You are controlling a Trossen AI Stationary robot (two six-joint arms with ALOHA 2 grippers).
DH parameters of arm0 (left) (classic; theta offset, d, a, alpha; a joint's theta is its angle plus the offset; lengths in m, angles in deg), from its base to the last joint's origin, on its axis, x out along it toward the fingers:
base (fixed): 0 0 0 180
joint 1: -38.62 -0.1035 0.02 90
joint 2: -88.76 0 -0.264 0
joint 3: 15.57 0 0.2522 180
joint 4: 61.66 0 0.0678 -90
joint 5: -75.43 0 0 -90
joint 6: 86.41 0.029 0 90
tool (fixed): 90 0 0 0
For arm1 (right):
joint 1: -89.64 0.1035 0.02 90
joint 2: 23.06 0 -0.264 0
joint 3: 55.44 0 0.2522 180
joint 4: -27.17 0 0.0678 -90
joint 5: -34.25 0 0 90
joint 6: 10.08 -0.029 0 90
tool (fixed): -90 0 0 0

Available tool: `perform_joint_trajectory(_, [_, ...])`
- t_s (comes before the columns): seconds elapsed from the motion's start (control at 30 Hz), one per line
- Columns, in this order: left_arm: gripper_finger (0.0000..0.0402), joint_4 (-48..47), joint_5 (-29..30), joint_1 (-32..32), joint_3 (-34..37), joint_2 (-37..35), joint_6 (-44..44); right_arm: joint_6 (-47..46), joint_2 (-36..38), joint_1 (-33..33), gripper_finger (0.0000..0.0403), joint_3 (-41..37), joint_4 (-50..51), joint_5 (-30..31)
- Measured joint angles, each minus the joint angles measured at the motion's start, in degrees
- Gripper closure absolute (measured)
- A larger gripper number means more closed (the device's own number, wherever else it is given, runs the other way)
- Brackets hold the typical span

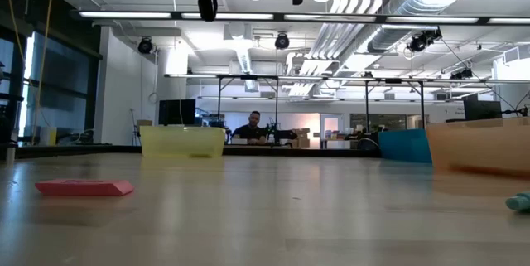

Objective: Sort crayons/erasers/pens/pencils in bins
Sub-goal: Put the gray crayon into the orange bin

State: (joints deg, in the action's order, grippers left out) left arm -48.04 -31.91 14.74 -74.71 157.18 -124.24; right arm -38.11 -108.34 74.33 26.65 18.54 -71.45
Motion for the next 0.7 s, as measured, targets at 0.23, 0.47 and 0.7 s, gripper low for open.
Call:
perform_joint_trajectory(0.23, [0.0401, 0.6, 0.5, 0.5, 0.0, 0.0, -0.5, -2.9, 0.0, 0.0, 0.0321, 0.0, 0.3, -0.7])
perform_joint_trajectory(0.47, [0.0401, 2.2, 2.0, 0.7, 0.0, 0.0, -2.1, -3.0, 0.0, 0.0, 0.0325, 0.0, 0.5, -0.8])
perform_joint_trajectory(0.7, [0.0401, 2.3, 2.6, 1.5, -0.1, 0.0, -4.1, -4.1, 0.0, 0.0, 0.0331, 0.0, 0.4, -0.8])
